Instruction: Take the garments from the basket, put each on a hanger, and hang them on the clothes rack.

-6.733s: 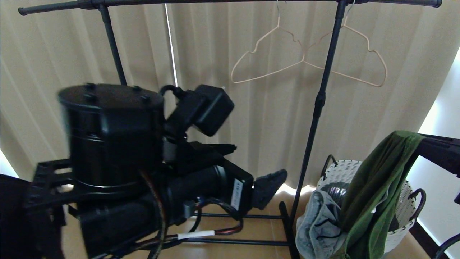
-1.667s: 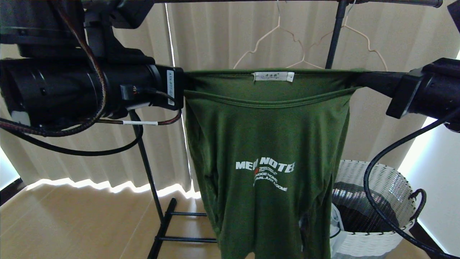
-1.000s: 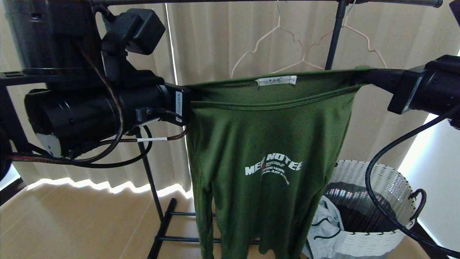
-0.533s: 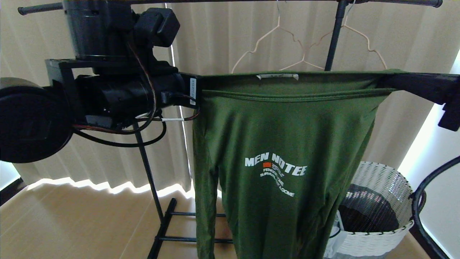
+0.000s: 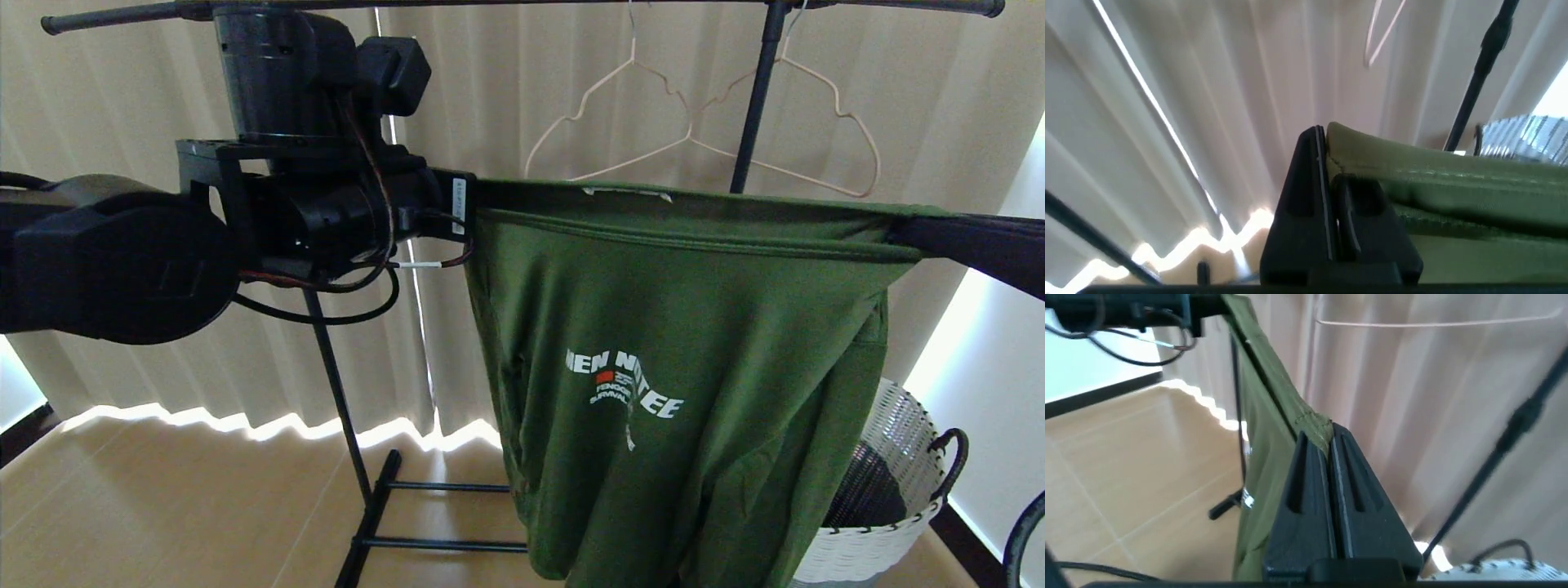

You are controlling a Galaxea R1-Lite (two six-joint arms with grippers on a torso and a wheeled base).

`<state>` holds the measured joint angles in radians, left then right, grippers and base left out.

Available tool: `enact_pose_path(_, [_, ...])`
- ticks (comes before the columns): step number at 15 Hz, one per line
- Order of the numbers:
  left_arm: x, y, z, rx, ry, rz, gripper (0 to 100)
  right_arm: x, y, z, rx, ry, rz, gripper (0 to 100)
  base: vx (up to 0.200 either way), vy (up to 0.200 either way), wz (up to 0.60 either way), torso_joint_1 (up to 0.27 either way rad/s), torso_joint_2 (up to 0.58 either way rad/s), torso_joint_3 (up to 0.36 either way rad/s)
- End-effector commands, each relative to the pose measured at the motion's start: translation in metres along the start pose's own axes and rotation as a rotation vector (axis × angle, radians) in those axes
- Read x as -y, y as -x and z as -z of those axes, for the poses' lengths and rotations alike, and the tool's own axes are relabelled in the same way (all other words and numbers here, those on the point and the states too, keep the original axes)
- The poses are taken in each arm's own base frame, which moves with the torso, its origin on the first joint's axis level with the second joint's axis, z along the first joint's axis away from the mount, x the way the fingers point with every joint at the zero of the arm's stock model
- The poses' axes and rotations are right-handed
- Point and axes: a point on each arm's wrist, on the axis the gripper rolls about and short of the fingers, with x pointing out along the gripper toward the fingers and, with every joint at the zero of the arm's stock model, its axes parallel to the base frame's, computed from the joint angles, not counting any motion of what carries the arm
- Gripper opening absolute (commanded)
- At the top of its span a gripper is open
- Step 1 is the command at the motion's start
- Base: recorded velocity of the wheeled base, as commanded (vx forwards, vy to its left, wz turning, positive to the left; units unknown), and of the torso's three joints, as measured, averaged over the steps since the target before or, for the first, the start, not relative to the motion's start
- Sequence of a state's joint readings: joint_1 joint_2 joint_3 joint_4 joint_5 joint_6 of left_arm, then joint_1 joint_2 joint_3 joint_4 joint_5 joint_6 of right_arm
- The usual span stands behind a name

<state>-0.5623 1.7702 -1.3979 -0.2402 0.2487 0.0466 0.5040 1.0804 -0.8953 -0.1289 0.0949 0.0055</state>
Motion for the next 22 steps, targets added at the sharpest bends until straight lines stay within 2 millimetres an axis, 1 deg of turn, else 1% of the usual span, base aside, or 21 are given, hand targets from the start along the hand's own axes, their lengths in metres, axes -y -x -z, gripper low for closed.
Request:
enact_pose_path(1, [-0.003, 0.013, -0.001, -0.004, -0.002, -0.004, 0, 0.012, -0.014, 0.004, -0.034, -0.004, 0.074, 0, 0.000, 0.000, 0.00, 0.000, 0.00, 0.000])
enact_pose_path(4, [-0.009, 0.052, -0.014, -0.050, -0.013, 0.032, 0, 0.029, -0.047, 0.006, 0.010, 0.017, 0.136, 0, 0.000, 0.000, 0.00, 0.000, 0.00, 0.000])
enact_pose_path(6, [-0.008, 0.069, -0.021, -0.042, -0.012, 0.076, 0, 0.037, -0.070, 0.008, 0.057, 0.022, 0.150, 0, 0.000, 0.000, 0.00, 0.000, 0.00, 0.000])
enact_pose_path(7, [-0.006, 0.076, -0.022, -0.034, -0.004, 0.115, 0, 0.039, -0.078, 0.006, 0.088, 0.024, 0.150, 0, 0.000, 0.000, 0.00, 0.000, 0.00, 0.000])
enact_pose_path(8, [-0.002, 0.084, -0.020, -0.034, 0.003, 0.189, 0, 0.042, -0.089, 0.003, 0.132, 0.028, 0.148, 0, 0.000, 0.000, 0.00, 0.000, 0.00, 0.000])
enact_pose_path(10, [-0.002, 0.096, -0.013, -0.045, 0.003, 0.313, 0, 0.045, -0.104, -0.003, 0.201, 0.025, 0.144, 0, 0.000, 0.000, 0.00, 0.000, 0.00, 0.000])
enact_pose_path(11, [-0.002, 0.099, -0.012, -0.044, 0.002, 0.347, 0, 0.046, -0.108, -0.004, 0.216, 0.022, 0.140, 0, 0.000, 0.000, 0.00, 0.000, 0.00, 0.000])
enact_pose_path(12, [-0.003, 0.108, -0.012, -0.034, 0.003, 0.414, 0, 0.047, -0.115, -0.006, 0.251, 0.004, 0.137, 0, 0.000, 0.000, 0.00, 0.000, 0.00, 0.000])
enact_pose_path(13, [-0.004, 0.113, -0.010, -0.036, 0.002, 0.448, 0, 0.048, -0.120, -0.003, 0.257, -0.007, 0.134, 0, 0.000, 0.000, 0.00, 0.000, 0.00, 0.000])
enact_pose_path(14, [-0.004, 0.116, -0.005, -0.045, -0.003, 0.461, 0, 0.049, -0.124, 0.002, 0.250, -0.014, 0.133, 0, 0.000, 0.000, 0.00, 0.000, 0.00, 0.000])
enact_pose_path(16, [-0.004, 0.116, -0.002, -0.053, -0.005, 0.461, 0, 0.050, -0.128, 0.002, 0.250, -0.019, 0.134, 0, 0.000, 0.000, 0.00, 0.000, 0.00, 0.000])
enact_pose_path(18, [-0.004, 0.115, 0.001, -0.060, -0.015, 0.457, 0, 0.049, -0.125, 0.000, 0.257, -0.016, 0.133, 0, 0.000, 0.000, 0.00, 0.000, 0.00, 0.000])
enact_pose_path(20, [-0.003, 0.111, 0.000, -0.039, -0.018, 0.450, 0, 0.048, -0.117, -0.005, 0.276, -0.014, 0.136, 0, 0.000, 0.000, 0.00, 0.000, 0.00, 0.000])
enact_pose_path(21, [-0.002, 0.102, -0.001, -0.022, -0.027, 0.425, 0, 0.046, -0.107, -0.010, 0.288, -0.012, 0.136, 0, 0.000, 0.000, 0.00, 0.000, 0.00, 0.000])
enact_pose_path(22, [-0.001, 0.096, -0.001, -0.003, -0.040, 0.362, 0, 0.043, -0.097, -0.014, 0.300, -0.010, 0.136, 0, 0.000, 0.000, 0.00, 0.000, 0.00, 0.000])
